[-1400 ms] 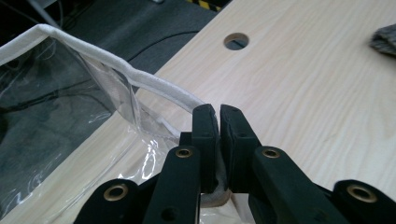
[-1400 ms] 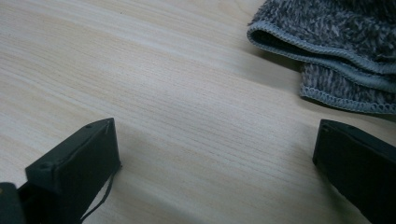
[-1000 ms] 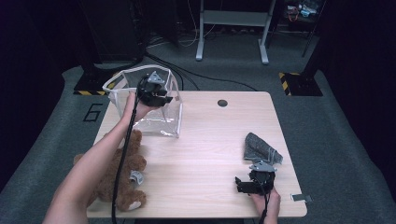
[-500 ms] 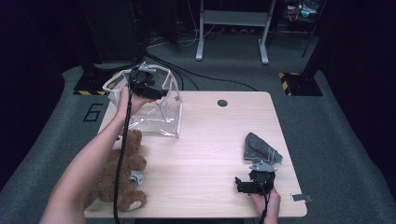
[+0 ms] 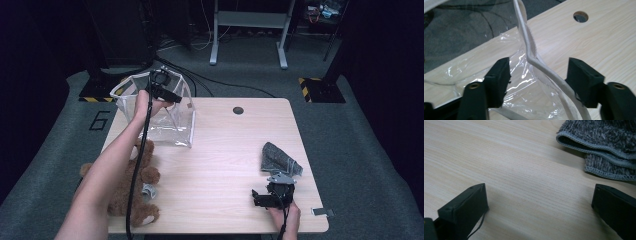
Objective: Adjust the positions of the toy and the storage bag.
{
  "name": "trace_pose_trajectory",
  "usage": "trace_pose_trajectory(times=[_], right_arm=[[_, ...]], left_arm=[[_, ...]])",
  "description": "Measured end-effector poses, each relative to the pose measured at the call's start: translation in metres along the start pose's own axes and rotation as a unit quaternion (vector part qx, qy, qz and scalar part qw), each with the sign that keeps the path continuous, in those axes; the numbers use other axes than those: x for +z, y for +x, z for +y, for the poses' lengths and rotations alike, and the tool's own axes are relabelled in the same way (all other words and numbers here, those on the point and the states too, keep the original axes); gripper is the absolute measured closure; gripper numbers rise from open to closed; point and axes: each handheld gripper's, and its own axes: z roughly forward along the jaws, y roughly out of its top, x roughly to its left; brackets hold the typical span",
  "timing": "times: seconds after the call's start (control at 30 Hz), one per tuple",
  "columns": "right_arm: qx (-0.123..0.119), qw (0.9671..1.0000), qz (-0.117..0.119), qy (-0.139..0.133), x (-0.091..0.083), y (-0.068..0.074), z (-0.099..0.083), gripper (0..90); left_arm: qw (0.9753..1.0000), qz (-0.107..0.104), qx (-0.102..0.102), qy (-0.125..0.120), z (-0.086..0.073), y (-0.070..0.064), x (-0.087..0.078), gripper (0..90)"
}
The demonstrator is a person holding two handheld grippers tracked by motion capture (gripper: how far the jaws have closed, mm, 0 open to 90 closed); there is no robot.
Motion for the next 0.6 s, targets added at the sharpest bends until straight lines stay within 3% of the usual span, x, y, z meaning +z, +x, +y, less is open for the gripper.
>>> trace_pose_trajectory(times=[0.07,0.2,0.23,0.27,0.33,0.6], right_arm=[[0.0,1.0,0.0,0.0,0.0,0.0,0.0,0.0],[0.0,1.0,0.0,0.0,0.0,0.0,0.0,0.0],[0.0,1.0,0.0,0.0,0.0,0.0,0.0,0.0],[0.0,1.0,0.0,0.0,0.0,0.0,0.0,0.0],[0.0,1.0,0.0,0.0,0.0,0.0,0.0,0.0],[0.0,1.0,0.0,0.0,0.0,0.0,0.0,0.0]], left_arm=[[1.0,-0.002,0.003,0.005,0.0,-0.002,0.002,39.7],[0.9999,0.003,0.007,0.007,0.001,-0.006,0.003,62.1],[0.9999,0.007,0.006,0.006,0.001,-0.007,0.003,72.4],[0.9999,0.01,0.009,0.011,0.001,-0.007,0.003,72.4],[0.9998,0.012,0.012,0.012,0.001,-0.009,0.003,81.4],[0.9994,0.001,0.034,0.001,0.004,-0.018,0.004,86.8]])
